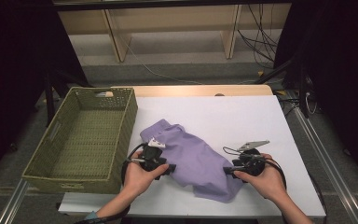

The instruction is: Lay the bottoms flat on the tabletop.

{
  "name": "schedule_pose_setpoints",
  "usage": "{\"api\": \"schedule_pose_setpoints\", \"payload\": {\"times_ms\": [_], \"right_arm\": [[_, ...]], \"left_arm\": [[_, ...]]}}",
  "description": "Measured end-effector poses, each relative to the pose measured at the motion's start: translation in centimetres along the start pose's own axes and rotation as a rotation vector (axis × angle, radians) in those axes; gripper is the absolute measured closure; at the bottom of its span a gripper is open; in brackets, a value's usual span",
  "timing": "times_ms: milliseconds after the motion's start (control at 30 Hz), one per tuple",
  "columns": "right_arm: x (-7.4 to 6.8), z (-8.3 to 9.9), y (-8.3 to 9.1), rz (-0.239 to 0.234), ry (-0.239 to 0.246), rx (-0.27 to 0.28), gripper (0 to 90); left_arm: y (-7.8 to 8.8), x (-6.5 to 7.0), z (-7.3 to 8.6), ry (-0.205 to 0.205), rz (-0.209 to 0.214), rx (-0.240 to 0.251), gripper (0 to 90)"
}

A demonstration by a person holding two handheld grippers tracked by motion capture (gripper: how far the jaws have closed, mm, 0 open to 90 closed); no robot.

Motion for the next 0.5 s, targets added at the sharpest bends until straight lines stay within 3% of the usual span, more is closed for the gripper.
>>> {"api": "schedule_pose_setpoints", "payload": {"times_ms": [100,233,300,400,500], "right_arm": [[-0.5,0.4,-0.6,-0.016,0.01,-0.039,63.3],[-1.0,0.8,-0.5,-0.024,0.017,-0.096,87.3],[-1.1,0.9,-0.5,-0.017,0.036,-0.103,89.7],[-1.4,1.3,-0.2,-0.021,0.031,-0.136,90.0],[-1.7,1.8,0.1,-0.03,0.024,-0.148,90.0]], "left_arm": [[-0.3,-0.9,0.6,0.039,-0.028,-0.017,47.4],[-0.5,-2.5,0.3,0.084,-0.075,-0.009,52.4],[-0.7,-3.0,0.0,0.095,-0.086,-0.003,56.0],[-0.9,-3.5,-0.6,0.099,-0.107,0.014,65.4],[-1.2,-3.8,-1.3,0.101,-0.128,0.032,69.5]]}}
Point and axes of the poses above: each handheld gripper's, and its own axes: y roughly backward along the jaws, z roughly out of its underside, x roughly to its right, the point moved 8 cm from there along -y, roughly forward along the jaws, and after that the axes turned 10 degrees about -x, right-handed, at the moved point
